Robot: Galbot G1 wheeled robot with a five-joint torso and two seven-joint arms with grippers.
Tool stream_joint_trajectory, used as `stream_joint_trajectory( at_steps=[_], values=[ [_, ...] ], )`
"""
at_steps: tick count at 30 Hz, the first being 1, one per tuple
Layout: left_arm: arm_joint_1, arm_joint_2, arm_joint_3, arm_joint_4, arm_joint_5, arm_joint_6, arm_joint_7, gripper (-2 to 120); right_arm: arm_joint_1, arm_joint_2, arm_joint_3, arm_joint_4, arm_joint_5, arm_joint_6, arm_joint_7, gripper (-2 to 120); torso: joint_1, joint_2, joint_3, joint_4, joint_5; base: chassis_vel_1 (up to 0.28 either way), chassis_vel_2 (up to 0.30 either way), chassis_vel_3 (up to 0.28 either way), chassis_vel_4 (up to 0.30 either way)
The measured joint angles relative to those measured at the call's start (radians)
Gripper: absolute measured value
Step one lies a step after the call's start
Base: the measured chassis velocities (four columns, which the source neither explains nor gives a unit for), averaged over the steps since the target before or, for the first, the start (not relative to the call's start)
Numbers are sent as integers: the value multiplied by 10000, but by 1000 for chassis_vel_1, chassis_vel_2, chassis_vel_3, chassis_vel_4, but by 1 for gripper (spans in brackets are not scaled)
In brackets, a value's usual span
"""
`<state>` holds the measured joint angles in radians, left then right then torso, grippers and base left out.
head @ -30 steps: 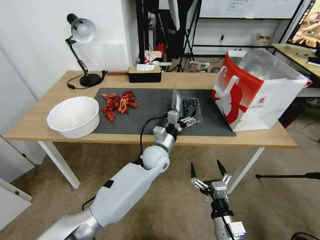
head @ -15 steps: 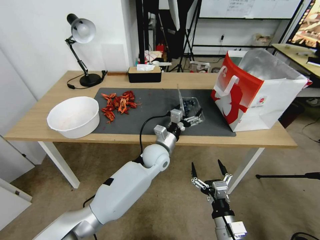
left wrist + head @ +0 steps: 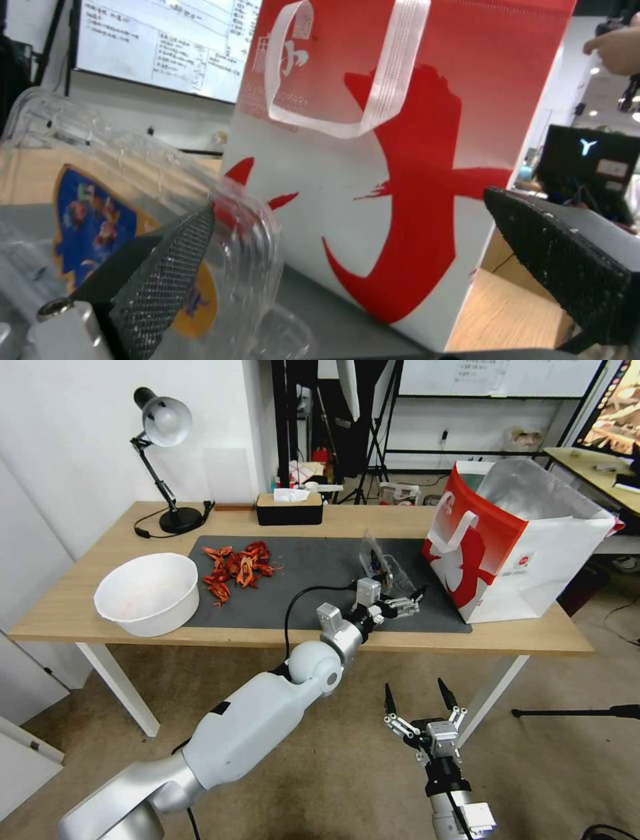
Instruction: Close the takeout container lid, then place the container into the takeout bag.
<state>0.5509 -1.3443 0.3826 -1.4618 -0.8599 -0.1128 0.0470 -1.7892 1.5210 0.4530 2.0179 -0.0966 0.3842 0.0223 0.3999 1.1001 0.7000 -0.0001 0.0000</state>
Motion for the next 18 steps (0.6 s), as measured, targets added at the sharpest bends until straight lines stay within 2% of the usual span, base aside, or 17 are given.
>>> stream_joint_trajectory(
  at_steps=[5,9,11,12,14,15,17,18],
  values=[
    [-198,-107,35,219,-345,145,198,100,20,2,0,-23,1,0,8,100,0,0,1,1,1,0,0,0,0],
    [-333,-191,37,305,-1077,555,263,100,36,-2,6,-43,7,-2,13,100,1,0,0,1,1,0,0,0,0],
    [-377,-259,-22,288,-1815,860,204,100,38,-5,12,-51,11,-3,15,100,0,0,0,1,1,0,0,0,0],
    [-377,-259,-22,288,-1815,860,204,100,38,-5,12,-51,11,-3,15,100,0,0,0,1,1,0,0,0,0],
    [-439,-391,-268,160,-3276,1358,-57,100,37,-4,17,-60,15,-4,16,100,0,0,0,1,1,0,0,0,0],
    [-439,-391,-268,160,-3276,1358,-57,100,37,-4,17,-60,15,-4,16,100,0,0,0,1,1,0,0,0,0],
    [-521,-521,-483,96,-4426,1828,-403,100,35,1,19,-65,15,-3,18,100,0,0,0,2,1,0,0,0,0],
    [-521,-521,-483,96,-4426,1828,-403,100,35,1,19,-65,15,-3,18,100,0,0,0,2,1,0,0,0,0]
  ],
)
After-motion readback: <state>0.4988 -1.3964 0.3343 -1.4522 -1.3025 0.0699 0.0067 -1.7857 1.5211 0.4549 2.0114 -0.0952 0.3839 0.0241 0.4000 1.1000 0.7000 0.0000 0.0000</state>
